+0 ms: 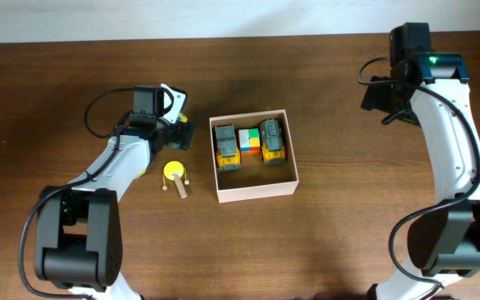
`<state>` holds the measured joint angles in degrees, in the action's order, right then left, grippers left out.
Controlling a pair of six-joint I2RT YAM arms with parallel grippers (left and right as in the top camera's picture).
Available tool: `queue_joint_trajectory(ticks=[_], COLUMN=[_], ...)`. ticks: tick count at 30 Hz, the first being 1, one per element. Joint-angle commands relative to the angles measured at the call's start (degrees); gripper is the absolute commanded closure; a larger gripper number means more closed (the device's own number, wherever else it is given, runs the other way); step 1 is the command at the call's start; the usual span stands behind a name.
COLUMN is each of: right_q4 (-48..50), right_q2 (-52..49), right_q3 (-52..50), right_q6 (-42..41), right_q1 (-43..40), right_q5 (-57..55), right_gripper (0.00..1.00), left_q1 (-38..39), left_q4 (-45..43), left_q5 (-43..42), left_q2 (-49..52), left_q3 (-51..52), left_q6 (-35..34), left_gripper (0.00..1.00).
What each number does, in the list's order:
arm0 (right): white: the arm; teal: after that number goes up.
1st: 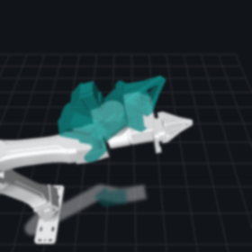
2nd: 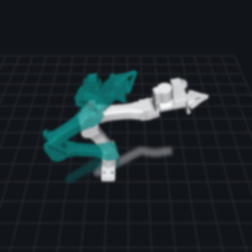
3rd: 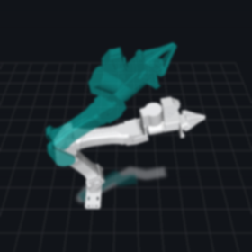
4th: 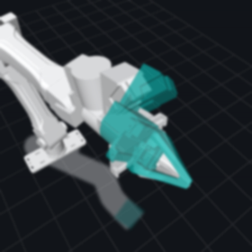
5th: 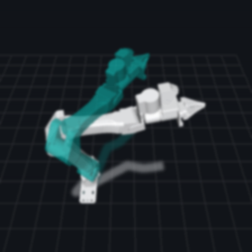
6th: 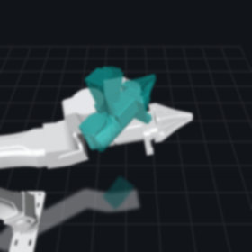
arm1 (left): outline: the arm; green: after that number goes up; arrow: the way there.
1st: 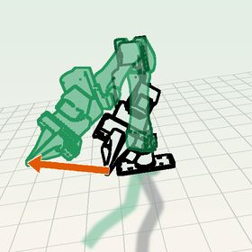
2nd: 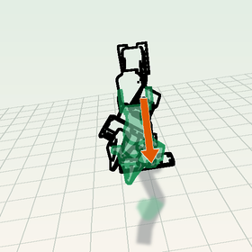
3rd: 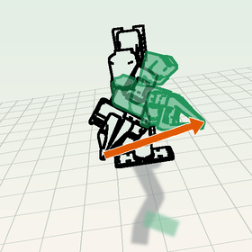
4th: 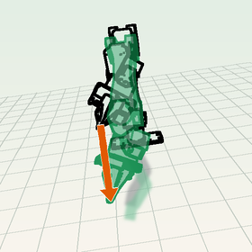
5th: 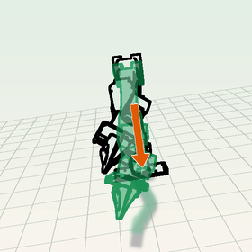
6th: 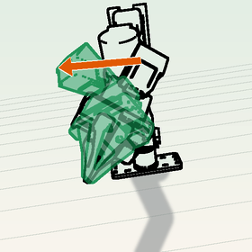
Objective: Pack container
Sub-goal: 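Move the left gripper over the yellow lettered ball, then lower the left gripper and close it on the yellow lettered ball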
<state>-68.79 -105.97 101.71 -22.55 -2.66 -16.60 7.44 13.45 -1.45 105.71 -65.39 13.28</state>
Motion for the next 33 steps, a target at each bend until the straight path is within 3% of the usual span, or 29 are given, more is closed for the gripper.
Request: queue_joint_trajectory(ticks=[1,20,22,27,33], right_q4=[0.0,0.0,0.0,0.0,0.0], right_q2=[-0.3,-0.3,-0.3,-0.3,-0.3], right_q3=[-0.5,-0.5,-0.5,-0.5,-0.5], right_q6=[-0.7,-0.7,-0.7,-0.7,-0.7], right_q1=[0.0,0.0,0.0,0.0,0.0], right_q5=[-0.1,-0.1,-0.1,-0.1,-0.1], right_gripper=[0.01,0.01,0.01,0.01,0.01], left_q1=[-0.1,-0.1,-0.1,-0.1,-0.1], left_q4=[-0.6,-2.8,-3.0,-3.7,-3.6], left_q5=[0.4,0.2,0.2,0.2,0.2], left_q2=[0.5,3.1,3.1,3.1,3.1], left_q3=[-0.8,-0.8,-0.8,-0.8,-0.8], left_q6=[0.5,0.3,0.3,0.3,0.3], left_gripper=[0.1,0.06,0.11,0.35,0.4])
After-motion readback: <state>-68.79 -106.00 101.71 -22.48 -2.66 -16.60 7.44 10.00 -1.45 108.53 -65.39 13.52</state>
